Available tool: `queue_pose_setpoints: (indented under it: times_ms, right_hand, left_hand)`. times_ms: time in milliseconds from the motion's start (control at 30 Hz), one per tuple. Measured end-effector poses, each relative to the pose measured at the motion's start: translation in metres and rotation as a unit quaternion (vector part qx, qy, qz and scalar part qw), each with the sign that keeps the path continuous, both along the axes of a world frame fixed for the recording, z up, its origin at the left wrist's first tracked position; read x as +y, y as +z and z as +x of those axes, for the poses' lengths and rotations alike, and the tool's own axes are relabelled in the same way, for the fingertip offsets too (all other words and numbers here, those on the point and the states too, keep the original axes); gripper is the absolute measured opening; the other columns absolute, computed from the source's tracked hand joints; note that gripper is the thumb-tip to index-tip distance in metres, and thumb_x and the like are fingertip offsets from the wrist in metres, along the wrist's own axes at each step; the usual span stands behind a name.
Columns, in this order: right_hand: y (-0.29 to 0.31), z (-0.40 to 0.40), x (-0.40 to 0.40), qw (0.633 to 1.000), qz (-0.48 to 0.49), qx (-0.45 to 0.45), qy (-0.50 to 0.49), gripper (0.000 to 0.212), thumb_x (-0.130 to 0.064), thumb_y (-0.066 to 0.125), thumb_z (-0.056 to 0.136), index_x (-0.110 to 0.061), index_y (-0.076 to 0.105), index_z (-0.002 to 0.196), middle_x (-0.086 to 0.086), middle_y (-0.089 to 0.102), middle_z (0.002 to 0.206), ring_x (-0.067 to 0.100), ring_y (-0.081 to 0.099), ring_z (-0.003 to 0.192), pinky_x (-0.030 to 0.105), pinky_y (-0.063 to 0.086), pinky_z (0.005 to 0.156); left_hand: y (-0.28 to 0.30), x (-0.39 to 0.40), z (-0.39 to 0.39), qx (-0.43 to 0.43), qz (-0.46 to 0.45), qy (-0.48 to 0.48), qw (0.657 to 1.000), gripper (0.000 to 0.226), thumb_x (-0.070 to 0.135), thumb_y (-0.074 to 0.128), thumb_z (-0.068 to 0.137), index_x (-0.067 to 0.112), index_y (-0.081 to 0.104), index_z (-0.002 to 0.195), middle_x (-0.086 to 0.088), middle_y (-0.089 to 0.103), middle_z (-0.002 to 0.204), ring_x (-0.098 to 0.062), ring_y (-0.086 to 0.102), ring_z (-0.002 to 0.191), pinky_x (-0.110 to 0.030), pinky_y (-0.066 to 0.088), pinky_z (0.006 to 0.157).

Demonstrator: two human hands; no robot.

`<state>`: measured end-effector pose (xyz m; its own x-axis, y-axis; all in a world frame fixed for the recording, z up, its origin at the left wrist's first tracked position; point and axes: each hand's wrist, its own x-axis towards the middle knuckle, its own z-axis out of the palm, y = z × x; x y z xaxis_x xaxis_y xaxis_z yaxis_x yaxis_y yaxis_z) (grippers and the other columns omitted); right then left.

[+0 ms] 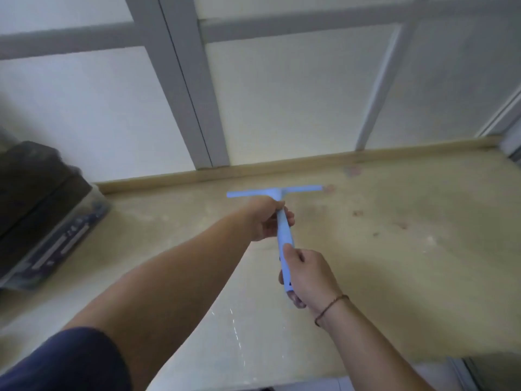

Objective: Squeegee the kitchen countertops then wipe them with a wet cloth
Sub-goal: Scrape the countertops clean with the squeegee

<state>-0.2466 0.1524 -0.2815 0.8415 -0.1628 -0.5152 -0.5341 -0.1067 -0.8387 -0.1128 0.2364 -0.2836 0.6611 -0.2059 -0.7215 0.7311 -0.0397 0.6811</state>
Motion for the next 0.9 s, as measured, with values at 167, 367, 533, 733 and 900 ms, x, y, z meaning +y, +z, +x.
queue_pose_setpoints:
  times_ms: [167, 367, 533, 733, 900]
  right_hand:
    - [-0.018, 0.064, -0.019, 0.999, 0.016, 0.014, -0.026, 0.038, -0.034, 0.043, 0.100, -0.005, 0.059, 0.081, 0.007, 0.055, 0.057, 0.014, 0.034, 0.030, 0.015, 0.027, 0.040]
    - [-0.030, 0.107, -0.029, 0.997, 0.052, 0.049, -0.017, 0.038, -0.032, 0.049, 0.099, 0.003, 0.061, 0.090, 0.015, 0.062, 0.062, 0.030, 0.065, 0.047, 0.032, 0.056, 0.048]
    - [-0.033, 0.106, -0.027, 0.997, 0.027, 0.064, -0.040, 0.035, -0.027, 0.053, 0.095, 0.006, 0.063, 0.091, 0.015, 0.058, 0.059, 0.022, 0.057, 0.033, 0.023, 0.045, 0.035]
    - [-0.036, 0.033, -0.029, 0.996, 0.014, 0.085, -0.027, 0.036, -0.026, 0.050, 0.093, 0.007, 0.063, 0.085, 0.013, 0.059, 0.053, 0.025, 0.056, 0.033, 0.023, 0.043, 0.036]
    - [-0.038, -0.060, -0.034, 0.996, 0.019, 0.089, 0.010, 0.042, -0.028, 0.048, 0.097, 0.007, 0.061, 0.078, 0.014, 0.059, 0.054, 0.030, 0.058, 0.036, 0.024, 0.041, 0.035]
  left_hand:
    - [-0.017, -0.021, 0.063, -0.005, 0.017, -0.013, 1.000, 0.028, 0.020, 0.043, 0.103, 0.005, 0.055, 0.083, -0.004, 0.065, 0.066, -0.015, 0.062, 0.065, -0.026, 0.054, 0.056]
    - [-0.032, -0.026, 0.101, 0.004, 0.015, 0.003, 1.000, 0.025, 0.014, 0.040, 0.103, -0.002, 0.052, 0.088, -0.011, 0.059, 0.079, -0.019, 0.059, 0.067, -0.032, 0.053, 0.066]
    - [-0.038, -0.026, 0.105, 0.022, 0.019, 0.005, 1.000, 0.032, 0.010, 0.038, 0.104, -0.005, 0.052, 0.079, -0.014, 0.062, 0.069, -0.020, 0.058, 0.066, -0.030, 0.049, 0.081]
    - [-0.047, -0.029, 0.039, 0.059, 0.048, 0.004, 0.997, 0.030, 0.008, 0.037, 0.103, -0.003, 0.052, 0.079, -0.011, 0.060, 0.071, -0.018, 0.060, 0.037, -0.027, 0.055, 0.045]
    - [-0.054, -0.031, -0.047, 0.084, 0.053, 0.005, 0.995, 0.032, 0.004, 0.031, 0.101, 0.005, 0.051, 0.076, -0.009, 0.057, 0.070, -0.017, 0.060, 0.039, -0.032, 0.054, 0.056]
